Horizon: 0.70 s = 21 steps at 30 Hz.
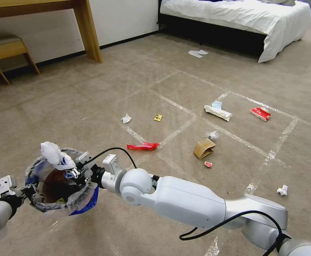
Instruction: Pick up the trash bin and place the garbage on the floor into it.
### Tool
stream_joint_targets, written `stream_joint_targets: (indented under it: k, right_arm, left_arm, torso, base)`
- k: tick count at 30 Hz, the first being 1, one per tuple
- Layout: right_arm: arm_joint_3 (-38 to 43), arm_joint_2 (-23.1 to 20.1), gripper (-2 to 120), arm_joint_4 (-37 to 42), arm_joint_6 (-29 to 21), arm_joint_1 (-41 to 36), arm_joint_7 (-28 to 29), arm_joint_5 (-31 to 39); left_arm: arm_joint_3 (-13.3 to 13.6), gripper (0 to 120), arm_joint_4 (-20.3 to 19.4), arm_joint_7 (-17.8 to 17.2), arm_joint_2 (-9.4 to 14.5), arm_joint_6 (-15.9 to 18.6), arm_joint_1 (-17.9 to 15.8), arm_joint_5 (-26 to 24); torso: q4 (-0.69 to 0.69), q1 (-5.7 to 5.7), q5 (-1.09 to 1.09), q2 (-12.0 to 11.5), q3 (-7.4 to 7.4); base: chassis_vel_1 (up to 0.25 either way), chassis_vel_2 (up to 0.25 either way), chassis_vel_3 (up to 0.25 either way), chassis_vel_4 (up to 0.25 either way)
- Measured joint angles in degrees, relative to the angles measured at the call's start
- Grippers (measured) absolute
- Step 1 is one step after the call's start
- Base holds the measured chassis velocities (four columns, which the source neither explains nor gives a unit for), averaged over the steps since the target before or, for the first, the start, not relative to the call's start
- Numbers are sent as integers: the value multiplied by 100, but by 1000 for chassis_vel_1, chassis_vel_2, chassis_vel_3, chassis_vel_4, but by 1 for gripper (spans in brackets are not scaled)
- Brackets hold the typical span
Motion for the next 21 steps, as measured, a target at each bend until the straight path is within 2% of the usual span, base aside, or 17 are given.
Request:
stream_joint_targets:
  k: [21]
  right_arm:
    - [-188,97,0,-195,71,-4,20,-44]
  left_arm:
    - [-6,0,-26,-2,0,0,10,7]
  torso:
    - [0,0,0,0,0]
  base:
    - [0,0,0,0]
